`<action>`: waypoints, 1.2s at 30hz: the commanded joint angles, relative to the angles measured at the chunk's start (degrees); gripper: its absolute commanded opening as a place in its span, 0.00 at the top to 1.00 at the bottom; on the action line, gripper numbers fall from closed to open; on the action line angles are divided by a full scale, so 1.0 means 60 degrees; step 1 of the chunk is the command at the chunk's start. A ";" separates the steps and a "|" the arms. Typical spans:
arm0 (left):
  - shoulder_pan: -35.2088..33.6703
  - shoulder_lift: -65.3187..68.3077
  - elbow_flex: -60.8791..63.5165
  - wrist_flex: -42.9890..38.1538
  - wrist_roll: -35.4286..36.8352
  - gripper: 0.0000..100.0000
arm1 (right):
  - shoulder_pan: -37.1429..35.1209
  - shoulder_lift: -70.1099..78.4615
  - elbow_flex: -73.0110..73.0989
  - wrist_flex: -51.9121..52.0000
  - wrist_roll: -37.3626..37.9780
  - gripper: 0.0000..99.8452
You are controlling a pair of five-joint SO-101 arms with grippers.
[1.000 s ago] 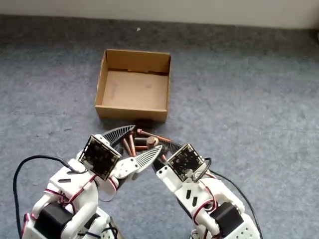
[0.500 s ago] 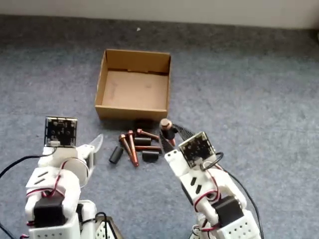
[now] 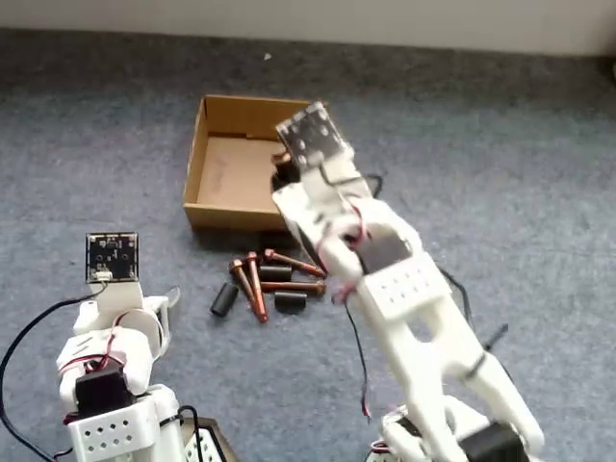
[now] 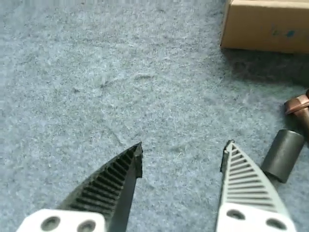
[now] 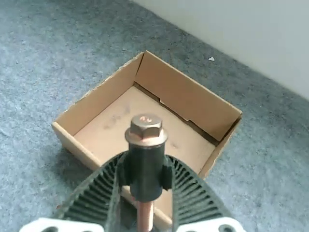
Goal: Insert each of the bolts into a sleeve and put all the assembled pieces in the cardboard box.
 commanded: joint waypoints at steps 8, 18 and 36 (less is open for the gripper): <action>-0.0095 -0.0066 -0.0037 -0.0117 -0.0176 0.72 | 0.0740 0.5619 -0.5150 -0.0227 -0.0425 0.97; -0.0095 -0.0066 0.0154 -0.0322 -0.0176 0.72 | 0.0784 0.6205 -0.7612 0.3538 -0.0762 0.82; -0.0095 -0.0066 0.0168 -0.0322 -0.0176 0.72 | -0.1458 0.6073 -0.8623 1.1348 0.2168 0.82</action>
